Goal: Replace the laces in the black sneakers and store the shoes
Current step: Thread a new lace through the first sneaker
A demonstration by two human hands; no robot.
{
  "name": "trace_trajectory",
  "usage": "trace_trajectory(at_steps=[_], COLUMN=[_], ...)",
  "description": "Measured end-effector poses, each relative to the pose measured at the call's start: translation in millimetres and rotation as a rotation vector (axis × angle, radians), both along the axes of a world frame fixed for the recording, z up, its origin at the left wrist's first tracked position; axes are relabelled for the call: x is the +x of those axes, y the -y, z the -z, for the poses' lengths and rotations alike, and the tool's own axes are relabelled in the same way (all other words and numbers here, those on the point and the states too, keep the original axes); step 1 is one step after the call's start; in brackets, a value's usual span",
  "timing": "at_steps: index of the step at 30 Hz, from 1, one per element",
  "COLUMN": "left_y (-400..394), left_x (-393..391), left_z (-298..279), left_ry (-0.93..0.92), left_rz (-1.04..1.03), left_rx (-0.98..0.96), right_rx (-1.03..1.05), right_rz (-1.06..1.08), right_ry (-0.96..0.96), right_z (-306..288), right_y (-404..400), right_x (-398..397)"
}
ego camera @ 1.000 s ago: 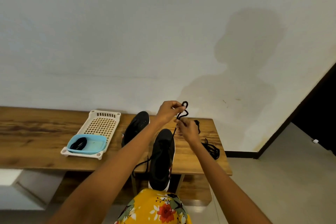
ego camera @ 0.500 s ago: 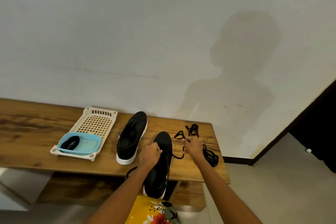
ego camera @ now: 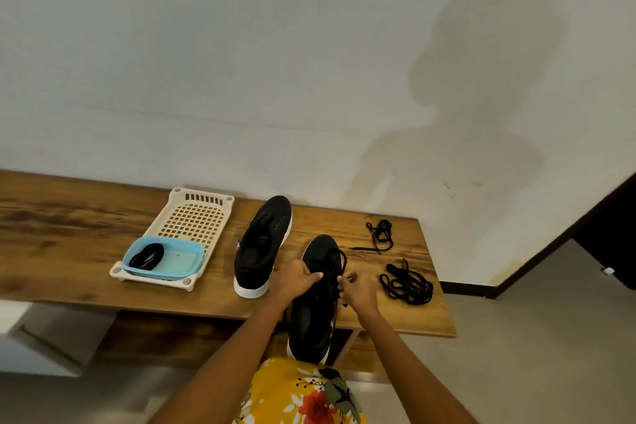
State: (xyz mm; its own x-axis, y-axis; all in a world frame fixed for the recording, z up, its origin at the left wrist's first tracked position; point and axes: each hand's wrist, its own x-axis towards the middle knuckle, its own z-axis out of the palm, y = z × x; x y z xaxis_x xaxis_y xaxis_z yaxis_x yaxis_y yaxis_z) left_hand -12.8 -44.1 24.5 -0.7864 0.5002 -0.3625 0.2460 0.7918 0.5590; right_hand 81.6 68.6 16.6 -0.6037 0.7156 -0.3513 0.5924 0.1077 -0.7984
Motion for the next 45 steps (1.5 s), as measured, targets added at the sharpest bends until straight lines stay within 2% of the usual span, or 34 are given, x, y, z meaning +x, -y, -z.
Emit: trace_trajectory(at_steps=[7, 11, 14, 16, 20, 24, 28, 30, 39, 45], left_y=[-10, 2, 14, 19, 26, 33, 35, 36, 38, 37], left_x=[-2, -13, -20, -23, -25, -21, -18, -18, -21, -23], left_z=[-13, -5, 7, 8, 7, 10, 10, 8, 10, 13], left_ry=[0.027, 0.057, 0.150, 0.259, 0.482, 0.588, 0.620, 0.628, 0.592, 0.562], left_rz=[0.018, -0.082, -0.101, -0.110, -0.201, -0.288, -0.311, -0.307, -0.200, -0.170], left_rx=[-0.034, 0.084, 0.156, 0.213, 0.305, 0.414, 0.446, 0.443, 0.437, 0.424], right_rx=[0.102, 0.134, 0.171, 0.138, -0.042, 0.103, 0.279, 0.330, 0.428, 0.485], right_rz=[-0.214, -0.294, -0.334, -0.266, -0.086, -0.203, -0.444, -0.490, -0.374, -0.445], right_ry=[0.063, 0.128, 0.169, 0.131, -0.098, -0.132, -0.001, 0.047, 0.095, 0.117], right_z=[-5, -8, -5, 0, -5, -19, -17, -14, -5, -6], right_y=[6, 4, 11, 14, 13, 15, 25, 29, 38, 39], right_x=[-11, -14, -13, -13, -18, -28, -34, -35, -42, -43])
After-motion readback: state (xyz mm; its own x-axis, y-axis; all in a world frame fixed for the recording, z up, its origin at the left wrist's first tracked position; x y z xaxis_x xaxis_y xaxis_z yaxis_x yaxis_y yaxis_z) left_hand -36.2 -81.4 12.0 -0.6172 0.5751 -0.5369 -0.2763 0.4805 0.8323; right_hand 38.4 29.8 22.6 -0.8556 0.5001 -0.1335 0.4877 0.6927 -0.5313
